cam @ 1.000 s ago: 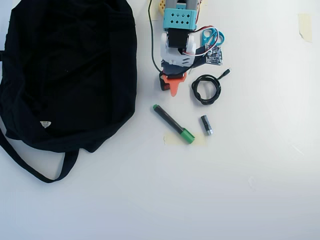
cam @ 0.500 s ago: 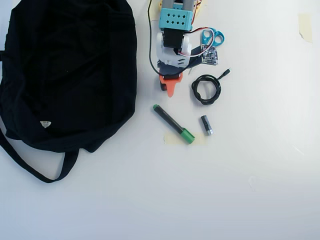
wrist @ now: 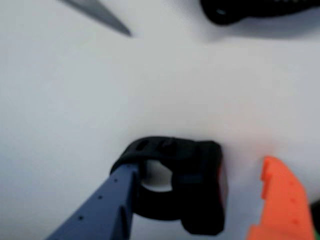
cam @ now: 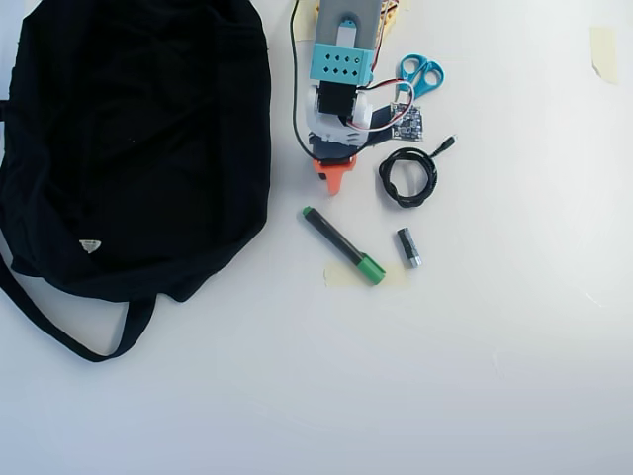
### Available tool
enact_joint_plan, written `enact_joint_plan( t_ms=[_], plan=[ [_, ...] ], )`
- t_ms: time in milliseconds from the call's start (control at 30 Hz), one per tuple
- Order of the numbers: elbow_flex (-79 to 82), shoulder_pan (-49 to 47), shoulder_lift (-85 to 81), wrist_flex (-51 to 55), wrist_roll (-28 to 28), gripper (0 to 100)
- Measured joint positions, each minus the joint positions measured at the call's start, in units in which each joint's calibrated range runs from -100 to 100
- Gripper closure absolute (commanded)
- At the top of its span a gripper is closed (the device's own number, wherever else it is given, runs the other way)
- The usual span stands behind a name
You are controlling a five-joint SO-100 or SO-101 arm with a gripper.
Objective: Put the bike light into the black bag
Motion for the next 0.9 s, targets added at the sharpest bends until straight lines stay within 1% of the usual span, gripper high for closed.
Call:
enact_joint_plan(
  t_ms=[100, 133, 233, 367, 600, 900],
  plan=[
    [0.0, 0.0, 0.0, 0.0, 0.0, 75],
    [0.0, -0.1, 0.0, 0.0, 0.0, 80],
    [0.0, 0.1, 0.0, 0.0, 0.0, 87],
    [-0.2, 0.1, -0.1, -0.7, 0.0, 92],
    [-0.2, 0.0, -0.1, -0.3, 0.0, 98],
    [-0.2, 0.0, -0.1, -0.3, 0.0, 98]
  ],
)
